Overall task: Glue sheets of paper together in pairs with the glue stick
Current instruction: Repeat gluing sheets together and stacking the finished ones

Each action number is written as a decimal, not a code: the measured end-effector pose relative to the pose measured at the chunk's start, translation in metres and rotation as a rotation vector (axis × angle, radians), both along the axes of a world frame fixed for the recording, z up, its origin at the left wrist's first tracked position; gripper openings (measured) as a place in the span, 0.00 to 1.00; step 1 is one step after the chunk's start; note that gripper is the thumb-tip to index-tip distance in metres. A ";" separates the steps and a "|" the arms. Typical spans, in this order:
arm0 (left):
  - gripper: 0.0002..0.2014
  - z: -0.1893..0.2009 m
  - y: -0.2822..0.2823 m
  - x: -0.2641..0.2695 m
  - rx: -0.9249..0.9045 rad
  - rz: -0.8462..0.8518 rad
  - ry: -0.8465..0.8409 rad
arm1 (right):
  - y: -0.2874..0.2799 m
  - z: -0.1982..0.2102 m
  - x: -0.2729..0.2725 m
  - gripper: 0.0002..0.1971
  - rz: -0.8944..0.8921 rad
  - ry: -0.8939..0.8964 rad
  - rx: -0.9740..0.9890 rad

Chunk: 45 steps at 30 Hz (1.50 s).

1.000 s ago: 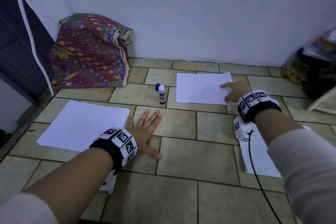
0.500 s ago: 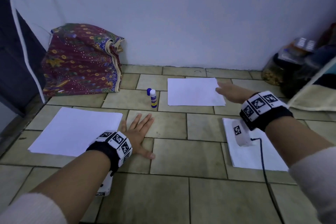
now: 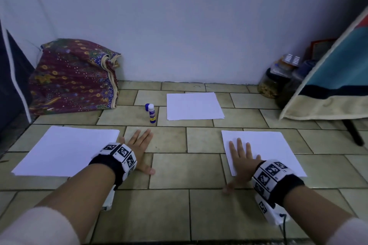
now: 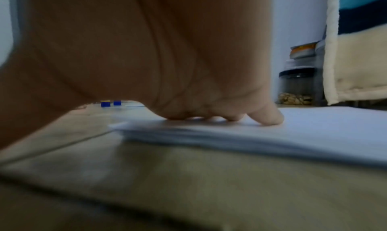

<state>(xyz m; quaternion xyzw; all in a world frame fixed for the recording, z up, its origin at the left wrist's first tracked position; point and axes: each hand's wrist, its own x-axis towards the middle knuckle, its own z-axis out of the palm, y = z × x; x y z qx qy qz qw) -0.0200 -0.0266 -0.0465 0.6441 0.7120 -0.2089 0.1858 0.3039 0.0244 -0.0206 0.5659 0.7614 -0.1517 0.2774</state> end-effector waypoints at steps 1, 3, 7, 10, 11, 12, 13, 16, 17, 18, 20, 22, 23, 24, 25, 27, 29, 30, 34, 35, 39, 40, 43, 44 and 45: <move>0.64 0.001 0.000 0.000 0.003 0.007 -0.009 | -0.002 -0.001 -0.001 0.77 0.001 -0.005 0.002; 0.63 0.004 0.000 0.002 -0.018 0.025 -0.027 | -0.003 -0.002 -0.003 0.78 -0.008 -0.019 0.012; 0.59 0.010 -0.005 0.007 -0.069 0.044 -0.034 | -0.004 -0.003 -0.003 0.78 -0.005 -0.034 0.029; 0.54 0.022 -0.013 0.003 -0.065 0.027 -0.106 | -0.004 -0.002 -0.003 0.78 -0.003 -0.033 0.017; 0.52 0.029 -0.015 -0.002 -0.031 0.035 -0.132 | -0.003 -0.002 -0.003 0.78 -0.004 -0.035 0.013; 0.51 0.036 -0.017 -0.010 0.025 0.069 -0.141 | -0.003 -0.001 -0.003 0.78 -0.002 -0.034 0.008; 0.51 0.043 -0.020 -0.020 0.098 0.129 -0.126 | -0.003 -0.001 -0.003 0.78 -0.002 -0.031 0.002; 0.56 0.051 -0.033 -0.059 0.217 0.366 -0.061 | -0.003 -0.003 -0.002 0.78 0.000 -0.025 -0.002; 0.59 0.049 -0.039 -0.072 0.207 0.420 -0.026 | -0.003 -0.003 -0.002 0.78 0.002 -0.024 -0.002; 0.61 0.047 -0.046 -0.084 0.171 0.457 0.016 | -0.002 -0.004 -0.001 0.78 0.003 -0.020 -0.002; 0.61 0.038 -0.059 -0.104 0.093 0.503 0.033 | -0.002 -0.004 0.000 0.77 0.008 -0.009 0.000; 0.54 0.032 -0.071 -0.113 0.078 0.508 0.007 | -0.002 -0.004 0.001 0.77 0.010 -0.008 -0.001; 0.51 0.030 -0.076 -0.113 0.079 0.501 -0.013 | -0.002 -0.004 0.001 0.77 0.008 -0.010 -0.003; 0.50 0.031 -0.079 -0.111 0.081 0.503 -0.033 | -0.002 -0.004 0.001 0.77 0.008 -0.011 -0.003; 0.49 0.031 -0.081 -0.110 0.079 0.509 -0.048 | -0.003 -0.003 0.001 0.77 0.008 -0.011 -0.002; 0.49 0.030 -0.081 -0.108 0.089 0.516 -0.062 | -0.003 -0.003 0.000 0.76 0.005 -0.013 -0.001; 0.48 0.029 -0.082 -0.112 0.101 0.533 -0.079 | -0.003 -0.003 0.000 0.77 0.007 -0.019 0.003; 0.46 0.029 -0.083 -0.115 0.111 0.531 -0.083 | -0.002 -0.004 0.000 0.77 0.010 -0.021 0.007; 0.39 0.027 -0.087 -0.118 0.133 0.470 -0.076 | -0.001 -0.007 0.001 0.77 0.007 -0.014 0.008; 0.37 0.026 -0.086 -0.118 0.139 0.468 -0.079 | -0.001 -0.007 0.001 0.77 0.008 -0.015 0.009; 0.22 0.040 -0.087 -0.113 0.380 0.488 0.008 | -0.002 -0.007 0.000 0.77 0.008 -0.013 0.015; 0.18 0.050 -0.085 -0.107 0.529 0.491 0.023 | -0.002 -0.008 0.001 0.77 0.009 -0.011 0.017; 0.12 0.086 -0.075 -0.070 0.744 0.402 0.058 | -0.002 -0.007 0.001 0.77 0.011 -0.013 0.015; 0.11 0.096 -0.071 -0.053 0.725 0.352 0.061 | -0.002 -0.006 0.001 0.77 0.011 -0.014 0.012; 0.11 0.103 -0.065 -0.035 0.694 0.311 0.052 | -0.002 -0.006 0.000 0.77 0.011 -0.016 0.009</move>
